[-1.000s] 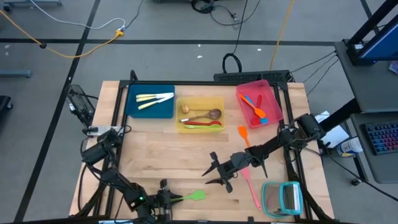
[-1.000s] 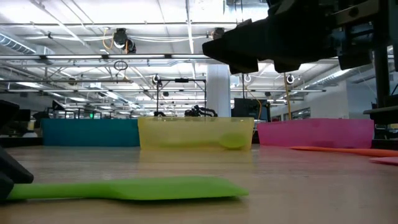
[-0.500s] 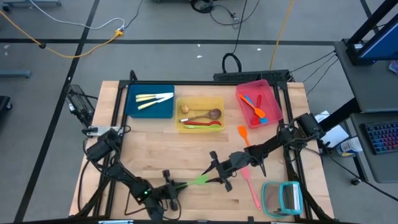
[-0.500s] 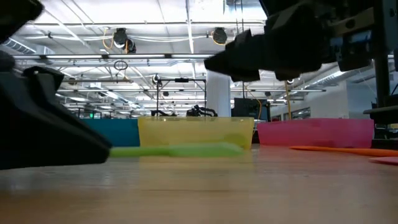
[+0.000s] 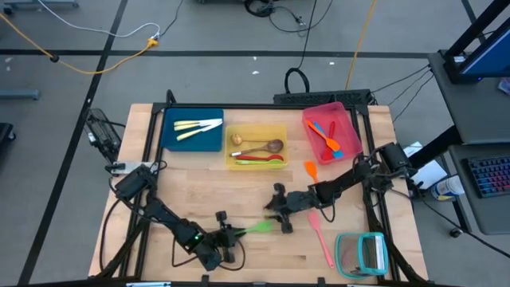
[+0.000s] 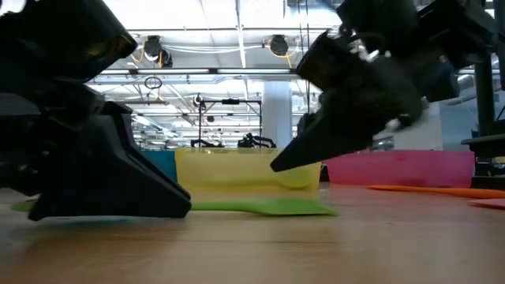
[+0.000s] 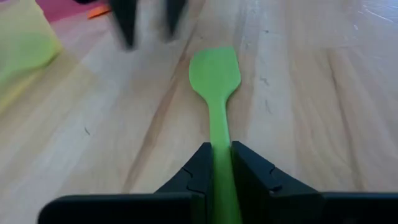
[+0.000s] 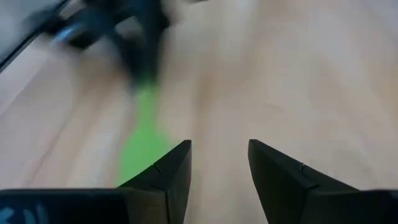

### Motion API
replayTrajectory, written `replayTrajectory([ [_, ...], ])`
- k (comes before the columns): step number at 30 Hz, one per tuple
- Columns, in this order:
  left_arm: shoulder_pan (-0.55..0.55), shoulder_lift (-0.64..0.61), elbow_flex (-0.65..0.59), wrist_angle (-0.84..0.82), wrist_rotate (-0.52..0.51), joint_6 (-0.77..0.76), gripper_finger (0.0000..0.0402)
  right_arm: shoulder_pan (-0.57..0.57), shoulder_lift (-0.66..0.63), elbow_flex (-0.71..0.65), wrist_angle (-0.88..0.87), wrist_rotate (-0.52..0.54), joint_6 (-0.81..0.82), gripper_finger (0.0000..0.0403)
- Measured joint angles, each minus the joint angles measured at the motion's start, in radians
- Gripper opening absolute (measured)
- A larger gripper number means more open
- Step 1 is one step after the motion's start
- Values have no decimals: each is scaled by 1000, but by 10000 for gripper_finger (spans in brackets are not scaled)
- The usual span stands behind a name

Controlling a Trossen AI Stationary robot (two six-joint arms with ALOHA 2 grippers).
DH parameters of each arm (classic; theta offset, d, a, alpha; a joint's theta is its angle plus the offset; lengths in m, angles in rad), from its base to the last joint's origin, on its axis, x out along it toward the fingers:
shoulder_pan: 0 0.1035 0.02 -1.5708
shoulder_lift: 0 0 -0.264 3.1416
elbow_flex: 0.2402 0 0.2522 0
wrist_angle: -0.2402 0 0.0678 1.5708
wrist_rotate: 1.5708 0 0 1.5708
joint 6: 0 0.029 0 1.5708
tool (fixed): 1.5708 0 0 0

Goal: Pick & Place Kitchen Items
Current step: Put the green spatula into the red bin

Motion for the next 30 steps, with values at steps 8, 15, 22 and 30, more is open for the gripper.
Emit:
replayTrajectory([
  [8,17,0,1,0,-6,30,58,-50,0,-3,-61,-110,335,151],
  [15,30,-1,2,1,-64,68,45,-51,-2,-36,-72,-108,449,150],
  [22,59,-1,2,-1,-73,71,47,-53,-2,-43,-58,-108,449,150],
  [30,103,-1,1,-4,-133,124,54,-53,-1,-43,-53,-157,437,150],
])
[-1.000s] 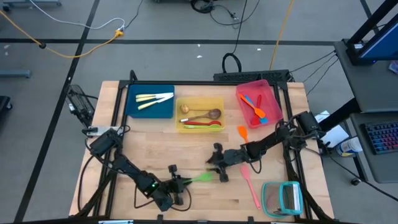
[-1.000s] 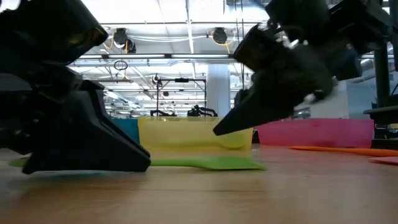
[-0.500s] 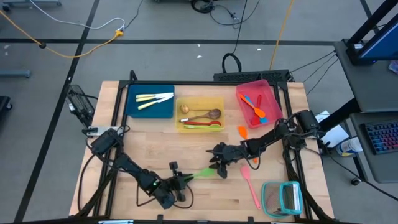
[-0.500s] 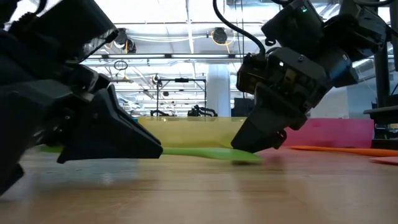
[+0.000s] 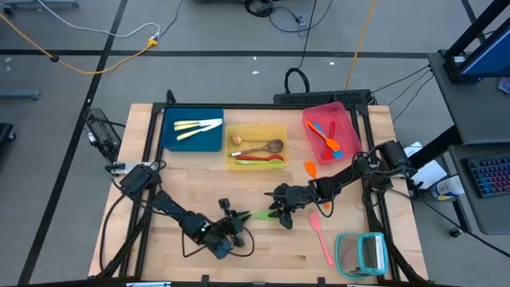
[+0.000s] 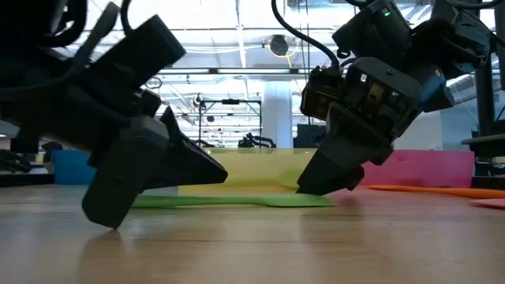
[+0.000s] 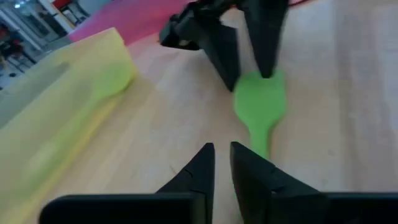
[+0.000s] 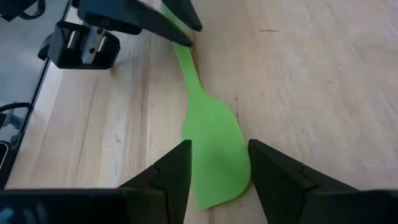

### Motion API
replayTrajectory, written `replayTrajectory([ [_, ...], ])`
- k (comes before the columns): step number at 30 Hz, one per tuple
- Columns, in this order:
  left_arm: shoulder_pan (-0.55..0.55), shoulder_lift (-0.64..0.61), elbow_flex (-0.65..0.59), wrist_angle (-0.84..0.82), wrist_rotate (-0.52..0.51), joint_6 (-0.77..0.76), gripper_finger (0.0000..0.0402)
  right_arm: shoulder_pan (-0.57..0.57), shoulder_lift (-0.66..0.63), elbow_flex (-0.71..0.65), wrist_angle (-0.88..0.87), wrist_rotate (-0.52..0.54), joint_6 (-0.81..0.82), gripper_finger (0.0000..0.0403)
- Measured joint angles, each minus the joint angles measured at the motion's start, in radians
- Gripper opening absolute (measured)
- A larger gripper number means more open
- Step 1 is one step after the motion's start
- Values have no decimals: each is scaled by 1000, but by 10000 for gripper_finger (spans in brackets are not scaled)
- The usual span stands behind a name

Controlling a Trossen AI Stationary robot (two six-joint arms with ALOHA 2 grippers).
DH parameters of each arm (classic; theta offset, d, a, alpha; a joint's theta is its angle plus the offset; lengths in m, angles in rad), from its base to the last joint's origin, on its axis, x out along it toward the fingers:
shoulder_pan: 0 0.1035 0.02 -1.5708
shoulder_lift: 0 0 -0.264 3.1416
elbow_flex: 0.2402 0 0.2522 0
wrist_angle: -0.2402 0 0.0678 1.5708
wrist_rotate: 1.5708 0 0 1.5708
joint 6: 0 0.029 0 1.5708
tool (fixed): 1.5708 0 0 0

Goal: Pick & Place Kitchen Items
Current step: Put the green spatula into the red bin

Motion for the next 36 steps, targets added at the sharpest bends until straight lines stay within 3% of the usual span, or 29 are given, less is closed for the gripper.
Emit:
replayTrajectory([
  [5,37,0,0,0,26,-10,9,0,0,0,2,-3,0,145],
  [8,51,0,0,0,67,-12,6,0,1,0,-1,-3,-2,125],
  [18,64,6,-3,184,100,82,59,6,1,0,-12,-2,-21,10],
  [22,65,-19,-3,186,196,110,93,7,1,0,-12,-2,-38,8],
  [29,88,-118,-2,104,427,-26,178,8,1,0,-10,-3,-42,3],
  [36,89,-126,-1,-109,457,-159,215,29,1,-1,18,-1,-69,2],
])
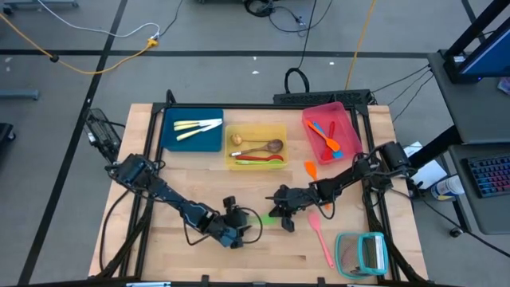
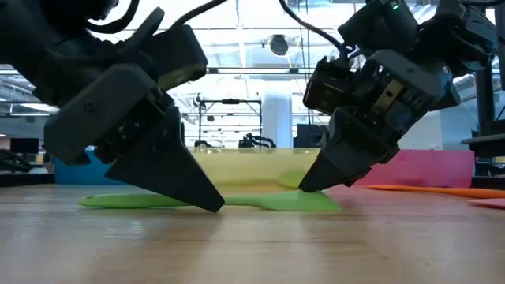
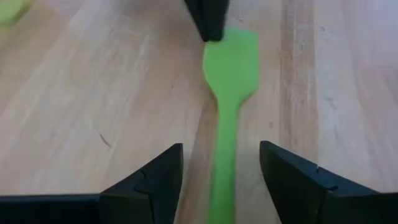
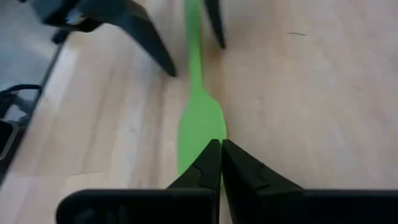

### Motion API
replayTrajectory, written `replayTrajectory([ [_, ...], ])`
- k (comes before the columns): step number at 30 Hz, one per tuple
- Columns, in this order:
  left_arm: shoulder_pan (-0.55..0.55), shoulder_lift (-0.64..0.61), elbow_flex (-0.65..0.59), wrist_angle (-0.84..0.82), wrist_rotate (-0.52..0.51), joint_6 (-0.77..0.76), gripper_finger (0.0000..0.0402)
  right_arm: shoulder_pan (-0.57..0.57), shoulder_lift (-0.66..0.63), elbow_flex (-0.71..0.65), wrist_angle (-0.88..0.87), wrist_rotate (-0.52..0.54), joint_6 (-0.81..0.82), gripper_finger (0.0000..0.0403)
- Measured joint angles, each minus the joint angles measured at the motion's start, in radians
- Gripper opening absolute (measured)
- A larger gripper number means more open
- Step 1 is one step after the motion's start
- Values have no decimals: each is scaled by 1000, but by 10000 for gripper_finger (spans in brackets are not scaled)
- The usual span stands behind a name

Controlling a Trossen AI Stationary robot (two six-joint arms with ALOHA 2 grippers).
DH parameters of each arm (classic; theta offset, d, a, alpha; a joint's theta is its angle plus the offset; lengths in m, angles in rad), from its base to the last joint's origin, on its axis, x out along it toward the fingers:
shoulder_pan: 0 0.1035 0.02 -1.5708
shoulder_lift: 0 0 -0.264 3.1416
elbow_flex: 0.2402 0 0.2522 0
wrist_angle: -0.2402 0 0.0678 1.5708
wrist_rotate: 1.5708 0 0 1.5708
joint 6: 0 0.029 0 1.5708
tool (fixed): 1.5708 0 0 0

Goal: Pick & Place Kitchen Items
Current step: Put the green spatula into the red bin

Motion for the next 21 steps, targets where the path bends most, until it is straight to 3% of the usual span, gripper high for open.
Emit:
replayTrajectory([
  [4,3,-2,2,-66,19,-70,213,17,0,-1,42,-6,-12,1],
  [8,3,-2,2,-69,39,-33,193,27,0,-1,61,-5,-41,1],
  [19,19,-3,2,-30,133,19,28,34,1,-1,120,-8,-114,0],
  [21,23,-3,2,-25,136,30,18,34,1,-1,127,-7,-141,2],
])
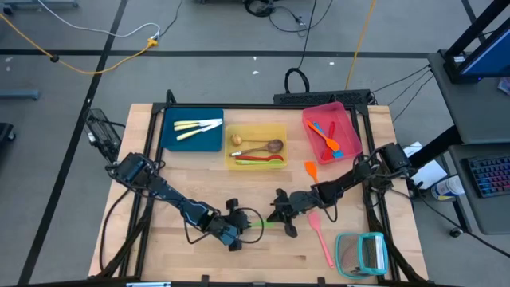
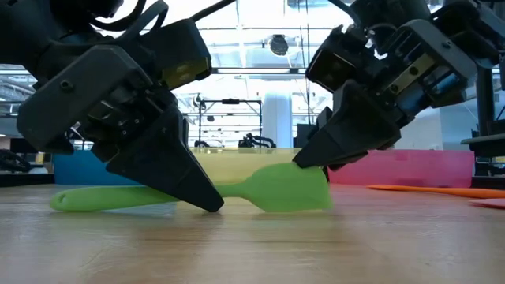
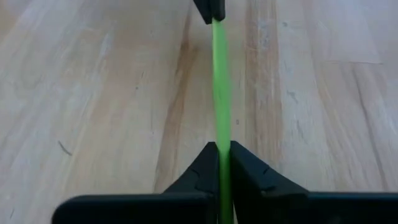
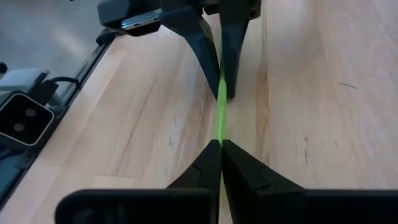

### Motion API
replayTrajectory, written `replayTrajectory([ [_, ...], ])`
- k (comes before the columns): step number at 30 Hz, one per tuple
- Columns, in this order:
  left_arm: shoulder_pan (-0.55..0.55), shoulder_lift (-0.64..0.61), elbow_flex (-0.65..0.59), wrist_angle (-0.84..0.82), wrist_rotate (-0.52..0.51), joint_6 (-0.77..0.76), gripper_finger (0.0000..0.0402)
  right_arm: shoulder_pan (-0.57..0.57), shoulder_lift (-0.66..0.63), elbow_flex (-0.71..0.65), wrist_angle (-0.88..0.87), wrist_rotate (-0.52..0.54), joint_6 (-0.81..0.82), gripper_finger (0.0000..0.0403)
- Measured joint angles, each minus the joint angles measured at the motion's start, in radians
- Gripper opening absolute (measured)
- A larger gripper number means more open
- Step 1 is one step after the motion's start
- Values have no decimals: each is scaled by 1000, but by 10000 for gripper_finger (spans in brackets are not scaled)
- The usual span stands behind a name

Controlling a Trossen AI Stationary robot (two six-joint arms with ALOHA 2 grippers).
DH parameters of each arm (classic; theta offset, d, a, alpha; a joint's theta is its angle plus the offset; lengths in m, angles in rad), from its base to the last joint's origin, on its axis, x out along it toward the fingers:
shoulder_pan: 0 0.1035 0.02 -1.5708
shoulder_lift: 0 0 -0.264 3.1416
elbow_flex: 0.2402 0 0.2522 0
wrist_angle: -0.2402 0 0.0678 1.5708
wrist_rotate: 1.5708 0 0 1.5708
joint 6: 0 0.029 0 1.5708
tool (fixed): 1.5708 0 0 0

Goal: Pick & Place Kitchen Items
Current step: Put the green spatula into the red bin

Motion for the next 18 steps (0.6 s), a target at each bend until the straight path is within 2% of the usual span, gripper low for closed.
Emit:
replayTrajectory([
  [5,4,0,0,4,-16,9,36,0,0,0,18,6,-17,20],
  [13,5,1,-2,45,-28,22,17,0,0,1,16,6,-68,69],
  [18,6,5,-3,54,-116,32,29,-1,0,1,-2,17,-69,92],
])
